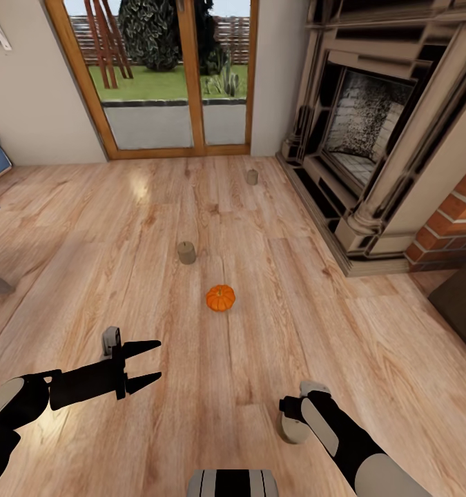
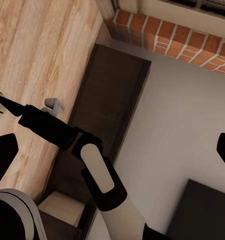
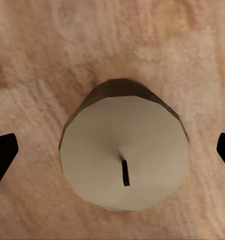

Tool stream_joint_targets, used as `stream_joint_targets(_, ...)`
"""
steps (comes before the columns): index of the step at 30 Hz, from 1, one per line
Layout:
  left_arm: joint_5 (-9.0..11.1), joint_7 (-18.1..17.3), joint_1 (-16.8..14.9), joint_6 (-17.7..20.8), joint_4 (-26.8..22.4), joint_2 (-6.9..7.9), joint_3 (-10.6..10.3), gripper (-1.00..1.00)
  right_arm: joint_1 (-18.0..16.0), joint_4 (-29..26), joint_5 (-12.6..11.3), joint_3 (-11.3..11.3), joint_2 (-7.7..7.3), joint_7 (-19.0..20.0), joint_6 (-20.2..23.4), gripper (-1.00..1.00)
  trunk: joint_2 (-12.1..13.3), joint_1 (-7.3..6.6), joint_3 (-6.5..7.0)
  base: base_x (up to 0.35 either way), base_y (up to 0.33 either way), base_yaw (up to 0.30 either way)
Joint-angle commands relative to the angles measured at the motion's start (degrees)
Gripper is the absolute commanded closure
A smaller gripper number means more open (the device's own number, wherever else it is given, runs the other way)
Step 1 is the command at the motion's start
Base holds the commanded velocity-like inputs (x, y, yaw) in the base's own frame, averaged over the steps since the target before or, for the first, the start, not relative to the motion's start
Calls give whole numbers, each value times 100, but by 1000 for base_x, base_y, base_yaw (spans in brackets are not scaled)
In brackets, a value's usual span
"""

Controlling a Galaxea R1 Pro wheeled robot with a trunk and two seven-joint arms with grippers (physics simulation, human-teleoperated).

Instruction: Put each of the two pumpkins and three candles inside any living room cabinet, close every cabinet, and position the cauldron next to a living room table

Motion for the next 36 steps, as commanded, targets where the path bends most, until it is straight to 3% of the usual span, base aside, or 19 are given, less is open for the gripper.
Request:
stream_joint_targets(1,61,53,-3,3,-4,4,-5,-100,-4,-10,-60,38,-8,-56,9,-100,-2,-1,-4,19,-8,0)
stream_joint_targets(10,61,53,-3,3,-53,4,-5,-100,-4,-16,-60,42,-15,-51,-61,-100,-2,-1,-4,3,-1,0)
stream_joint_targets(15,61,53,-3,3,-74,4,-5,-100,-4,0,-60,187,-15,-54,-184,-100,-2,-1,-4,0,0,0)
stream_joint_targets(19,61,53,-3,3,-76,4,-5,-100,-4,19,-60,221,-10,-55,-198,-100,-7,10,-93,0,0,0)
stream_joint_targets(33,61,53,-3,3,-77,4,-5,-100,-4,53,-81,227,-8,-70,-377,-100,-7,10,-93,0,0,0)
stream_joint_targets(36,61,53,-3,3,-77,4,-5,-100,-4,65,-85,228,-8,-79,-429,-100,-11,17,-159,0,0,0)
